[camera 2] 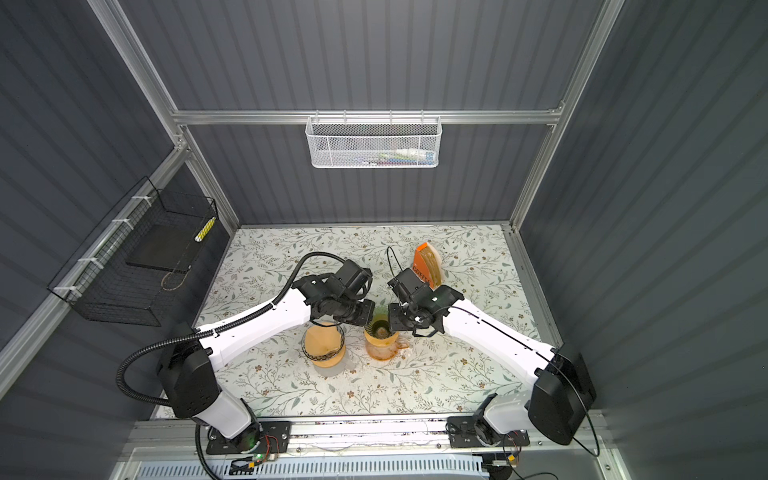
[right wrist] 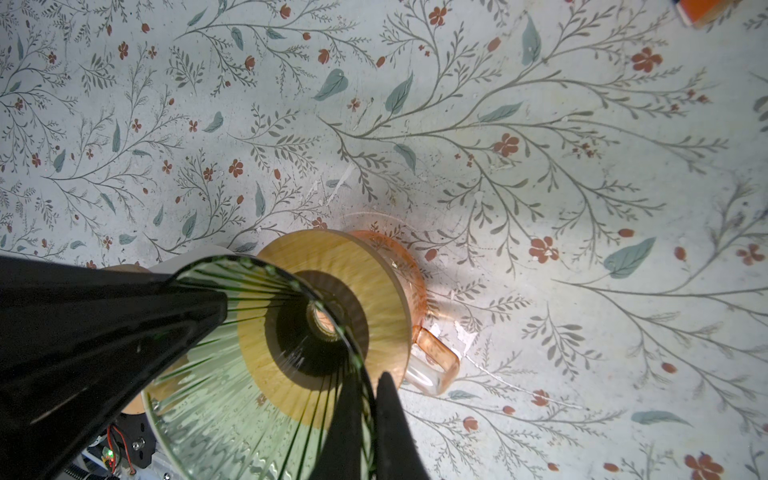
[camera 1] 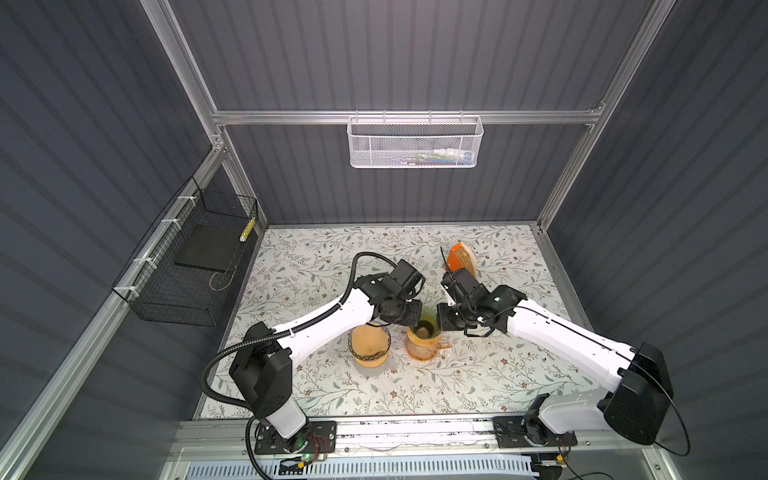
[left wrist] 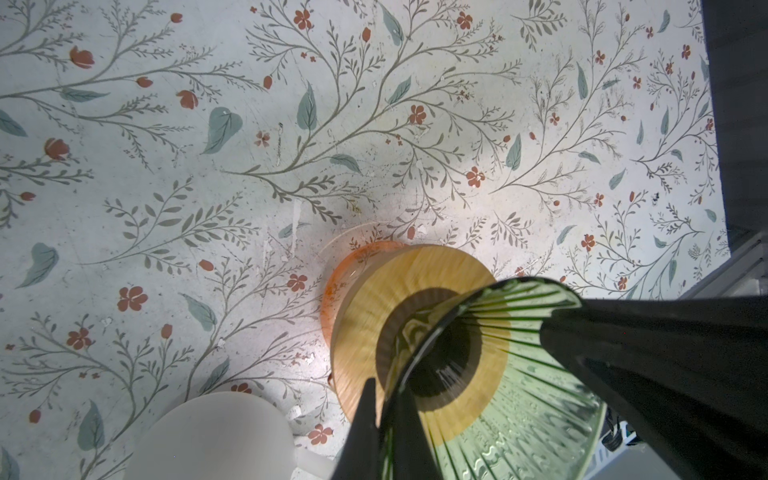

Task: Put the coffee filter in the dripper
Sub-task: 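Hold the green dripper with both grippers and settle it into the ring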

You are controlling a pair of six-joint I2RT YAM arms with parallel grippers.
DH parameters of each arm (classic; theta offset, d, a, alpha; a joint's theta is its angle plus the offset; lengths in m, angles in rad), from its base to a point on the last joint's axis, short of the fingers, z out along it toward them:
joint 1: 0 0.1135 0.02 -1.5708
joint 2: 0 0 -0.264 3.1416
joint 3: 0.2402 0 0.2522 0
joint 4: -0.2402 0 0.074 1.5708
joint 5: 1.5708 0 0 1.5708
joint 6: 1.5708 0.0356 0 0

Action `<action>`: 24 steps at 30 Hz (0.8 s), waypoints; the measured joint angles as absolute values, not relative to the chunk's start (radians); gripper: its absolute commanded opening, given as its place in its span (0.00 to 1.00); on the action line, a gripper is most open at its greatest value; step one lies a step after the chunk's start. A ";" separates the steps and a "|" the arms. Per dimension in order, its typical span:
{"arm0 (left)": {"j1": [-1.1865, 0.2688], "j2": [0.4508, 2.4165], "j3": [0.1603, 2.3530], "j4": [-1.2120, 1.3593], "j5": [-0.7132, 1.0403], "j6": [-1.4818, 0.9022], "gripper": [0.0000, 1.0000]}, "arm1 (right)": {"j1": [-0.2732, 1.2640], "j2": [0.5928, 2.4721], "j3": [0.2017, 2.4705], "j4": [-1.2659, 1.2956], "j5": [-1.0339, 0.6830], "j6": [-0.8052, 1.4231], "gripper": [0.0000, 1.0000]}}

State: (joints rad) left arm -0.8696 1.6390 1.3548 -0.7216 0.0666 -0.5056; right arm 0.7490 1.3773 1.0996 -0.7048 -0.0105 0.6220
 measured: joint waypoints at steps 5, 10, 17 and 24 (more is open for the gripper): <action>-0.870 1.645 1.370 -0.739 0.064 -0.505 0.00 | 0.749 1.376 1.100 -0.706 -0.011 0.621 0.00; -0.870 1.652 1.385 -0.757 0.063 -0.505 0.00 | 0.747 1.375 1.101 -0.707 -0.016 0.620 0.00; -0.870 1.661 1.403 -0.777 0.063 -0.501 0.00 | 0.742 1.375 1.102 -0.709 -0.026 0.616 0.00; -0.872 1.663 1.407 -0.783 0.063 -0.501 0.07 | 0.737 1.375 1.106 -0.717 -0.036 0.612 0.03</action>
